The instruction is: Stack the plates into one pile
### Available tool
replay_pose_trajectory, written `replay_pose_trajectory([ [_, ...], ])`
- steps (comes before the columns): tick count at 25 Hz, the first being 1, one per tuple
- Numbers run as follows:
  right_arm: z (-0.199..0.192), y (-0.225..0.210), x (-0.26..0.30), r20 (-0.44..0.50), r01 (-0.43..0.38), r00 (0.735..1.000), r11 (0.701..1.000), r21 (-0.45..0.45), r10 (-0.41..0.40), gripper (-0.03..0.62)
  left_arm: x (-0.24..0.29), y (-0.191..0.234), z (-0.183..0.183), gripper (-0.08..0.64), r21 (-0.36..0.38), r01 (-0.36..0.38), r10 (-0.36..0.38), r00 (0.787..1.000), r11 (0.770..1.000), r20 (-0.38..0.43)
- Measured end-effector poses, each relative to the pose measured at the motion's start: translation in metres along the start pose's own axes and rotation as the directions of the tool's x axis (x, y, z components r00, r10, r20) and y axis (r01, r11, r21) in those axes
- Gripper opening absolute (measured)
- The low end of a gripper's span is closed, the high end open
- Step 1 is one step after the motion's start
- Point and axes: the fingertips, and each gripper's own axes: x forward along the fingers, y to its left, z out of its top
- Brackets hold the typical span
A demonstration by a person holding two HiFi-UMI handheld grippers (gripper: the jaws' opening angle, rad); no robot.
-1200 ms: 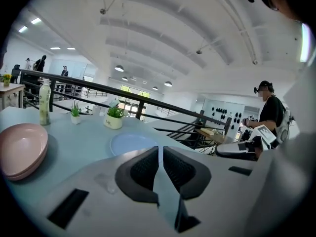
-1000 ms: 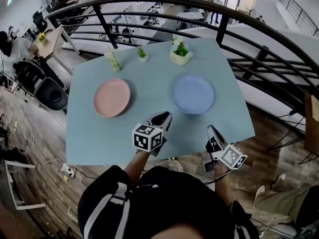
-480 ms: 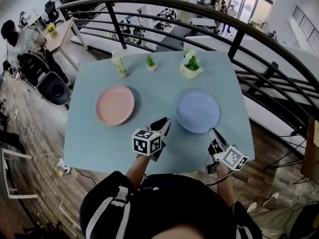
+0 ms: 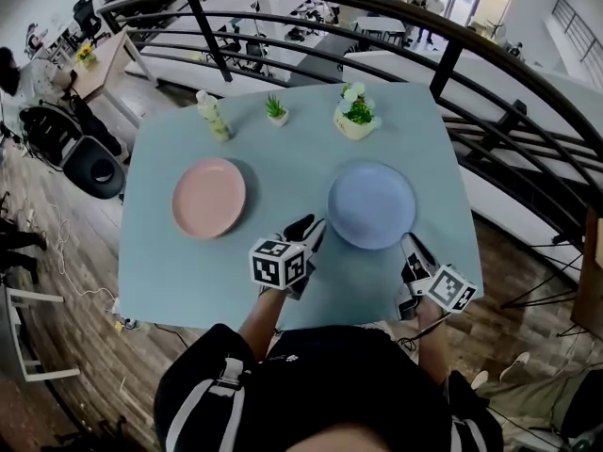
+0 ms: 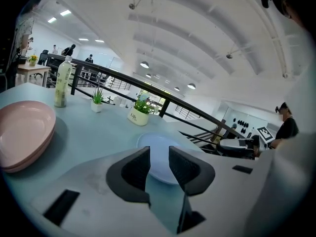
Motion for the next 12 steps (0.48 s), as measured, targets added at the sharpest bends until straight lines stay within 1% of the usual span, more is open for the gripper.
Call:
replay_pose_trajectory([
  [4,0.006,-0.013,0.004,-0.022,0.010,1.000,1.000,0.009,-0.009,0.094,-0.002,-0.003,0.000,0.103,-0.020,-0.018,0.018,1.000,1.000,0.005],
  [8,0.022,-0.025,0.015,-0.048,0.002,0.999,1.000,-0.007,-0.002,0.094,0.004,0.004,-0.001,0.110,-0.052,-0.074,0.074,0.997,0.996,-0.005],
  [10,0.026,-0.036,0.019,-0.077,0.012,0.997,1.000,-0.020,-0.013,0.097,0.010,0.009,-0.006,0.114,-0.089,-0.106,0.105,0.994,0.990,-0.018],
  [12,0.035,-0.049,0.021,-0.104,0.030,0.994,0.998,-0.051,-0.035,0.103,0.021,0.008,-0.011,0.117,-0.128,-0.124,0.120,0.992,0.984,-0.037],
])
